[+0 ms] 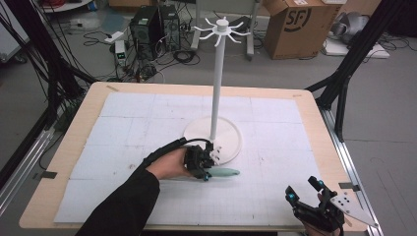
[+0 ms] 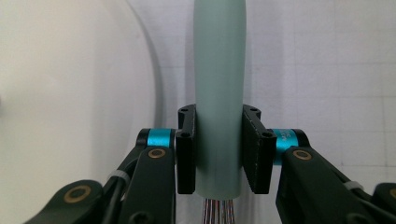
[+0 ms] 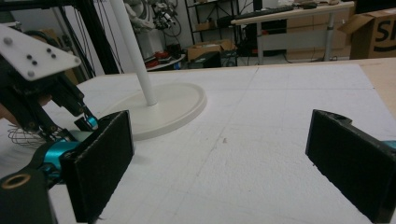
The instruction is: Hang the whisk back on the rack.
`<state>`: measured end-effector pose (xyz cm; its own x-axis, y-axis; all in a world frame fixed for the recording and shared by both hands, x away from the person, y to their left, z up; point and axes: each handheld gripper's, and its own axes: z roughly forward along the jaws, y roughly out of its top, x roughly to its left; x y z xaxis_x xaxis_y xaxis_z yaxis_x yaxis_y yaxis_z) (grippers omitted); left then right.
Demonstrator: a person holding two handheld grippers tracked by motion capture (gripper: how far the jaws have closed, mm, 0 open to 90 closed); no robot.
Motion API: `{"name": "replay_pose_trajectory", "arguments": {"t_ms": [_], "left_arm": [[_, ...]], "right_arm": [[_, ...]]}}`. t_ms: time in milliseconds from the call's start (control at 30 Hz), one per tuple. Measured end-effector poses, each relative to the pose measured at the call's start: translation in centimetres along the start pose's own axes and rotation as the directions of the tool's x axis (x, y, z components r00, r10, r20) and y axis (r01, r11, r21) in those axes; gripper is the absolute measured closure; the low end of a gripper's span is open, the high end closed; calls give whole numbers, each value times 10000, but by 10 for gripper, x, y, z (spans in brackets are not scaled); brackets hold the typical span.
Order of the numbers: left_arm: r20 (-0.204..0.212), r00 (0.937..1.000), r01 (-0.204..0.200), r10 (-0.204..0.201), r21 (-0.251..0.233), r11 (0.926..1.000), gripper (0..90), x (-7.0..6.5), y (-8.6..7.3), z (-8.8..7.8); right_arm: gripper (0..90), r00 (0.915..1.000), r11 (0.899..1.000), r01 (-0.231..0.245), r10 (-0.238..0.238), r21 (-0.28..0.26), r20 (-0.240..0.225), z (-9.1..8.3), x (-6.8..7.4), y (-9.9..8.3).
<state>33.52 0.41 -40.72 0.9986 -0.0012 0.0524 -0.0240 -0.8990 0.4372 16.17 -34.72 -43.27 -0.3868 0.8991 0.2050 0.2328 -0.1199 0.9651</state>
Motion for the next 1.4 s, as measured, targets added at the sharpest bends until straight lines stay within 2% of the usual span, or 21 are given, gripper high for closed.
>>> {"name": "replay_pose_trajectory", "arguments": {"t_ms": [100,267,400,533,600,733,767,900,967,1067,1167,1233,1300,1367,1400], "left_arm": [[-106,9992,387,-394,-548,9977,699,2,-5,-15],[-79,9977,662,-677,-1216,9904,699,2,-9,-34],[22,9963,850,-860,-1821,9796,699,1,-11,-48],[329,9932,1165,-1118,-2451,9625,699,1,-12,-60],[447,9931,1166,-1085,-2713,9554,699,1,-11,-66],[713,9897,1410,-1242,-3320,9327,699,4,-9,-83],[782,9896,1402,-1206,-3390,9303,699,5,-8,-88],[1171,9834,1738,-1389,-3841,9068,699,10,-3,-110],[1324,9818,1787,-1358,-4050,8967,699,12,0,-121],[1591,9781,1926,-1342,-4466,8738,699,14,3,-138],[1765,9736,2141,-1448,-4856,8476,699,14,6,-152],[1963,9702,2242,-1423,-5030,8347,699,15,8,-159],[2012,9681,2339,-1496,-5101,8277,698,15,11,-165],[1974,9678,2375,-1565,-5084,8277,698,17,13,-170],[2011,9663,2434,-1608,-5093,8254,698,17,14,-172]], "right_arm": [[66,10000,10000,27,-27,0,1,0,0,0],[66,10000,10000,54,-54,36,-24,1,2,0],[66,9999,9999,115,-115,59,-68,2,3,-1],[66,9999,9999,83,-83,88,-60,2,3,-1],[66,10000,9999,65,-64,103,-63,2,3,-1],[66,9999,9999,100,-99,117,-60,3,3,-1],[66,9999,9999,97,-96,118,-59,3,3,-1],[66,9999,9999,86,-85,116,-57,3,3,-1],[66,10000,9999,83,-82,108,-53,2,3,-1],[66,10000,9999,78,-77,98,-46,2,3,-1],[66,10000,10000,66,-66,42,-45,2,3,-1],[66,9999,9999,90,-90,71,-54,2,3,-1],[66,9999,9999,105,-105,52,-59,2,3,-1],[66,10000,10000,54,-53,44,-55,2,3,-1],[66,10000,10000,70,-70,28,-53,2,3,0]]}}
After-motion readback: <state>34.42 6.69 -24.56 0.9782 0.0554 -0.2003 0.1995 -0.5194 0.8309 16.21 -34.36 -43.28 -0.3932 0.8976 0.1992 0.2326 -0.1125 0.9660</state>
